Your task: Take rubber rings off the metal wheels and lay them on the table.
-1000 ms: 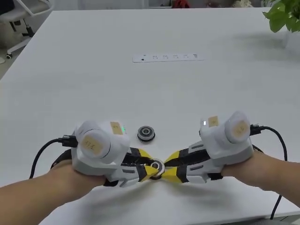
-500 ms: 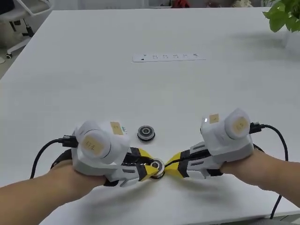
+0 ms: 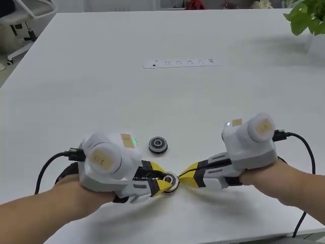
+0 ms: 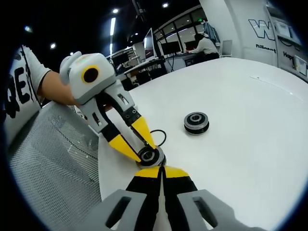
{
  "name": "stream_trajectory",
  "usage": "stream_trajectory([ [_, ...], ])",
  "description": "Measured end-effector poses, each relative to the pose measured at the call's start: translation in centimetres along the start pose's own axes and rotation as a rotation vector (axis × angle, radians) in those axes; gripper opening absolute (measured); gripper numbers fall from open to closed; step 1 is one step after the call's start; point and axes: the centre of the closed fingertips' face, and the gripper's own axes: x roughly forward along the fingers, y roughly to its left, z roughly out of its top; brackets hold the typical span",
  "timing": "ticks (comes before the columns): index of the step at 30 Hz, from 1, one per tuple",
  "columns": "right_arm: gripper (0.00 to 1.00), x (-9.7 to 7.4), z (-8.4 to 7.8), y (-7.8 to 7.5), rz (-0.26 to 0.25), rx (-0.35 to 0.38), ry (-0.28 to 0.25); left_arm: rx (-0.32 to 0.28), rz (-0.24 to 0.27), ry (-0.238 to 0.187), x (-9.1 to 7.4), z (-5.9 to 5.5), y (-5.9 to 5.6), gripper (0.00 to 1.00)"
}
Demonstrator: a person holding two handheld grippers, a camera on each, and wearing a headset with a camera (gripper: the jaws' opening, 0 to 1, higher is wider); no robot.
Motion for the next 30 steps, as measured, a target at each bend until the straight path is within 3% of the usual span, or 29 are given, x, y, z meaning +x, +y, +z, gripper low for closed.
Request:
stream_trajectory([
  [12,0.0,-0.07,0.77,0.15,0.015,0.069,-0.047,0.022,0.015,0.019,0.06,-0.04,0.05,0.12],
  [30,0.0,0.15,1.02,0.89,0.039,0.069,-0.04,0.021,0.025,0.029,0.01,-0.04,0.07,0.12],
])
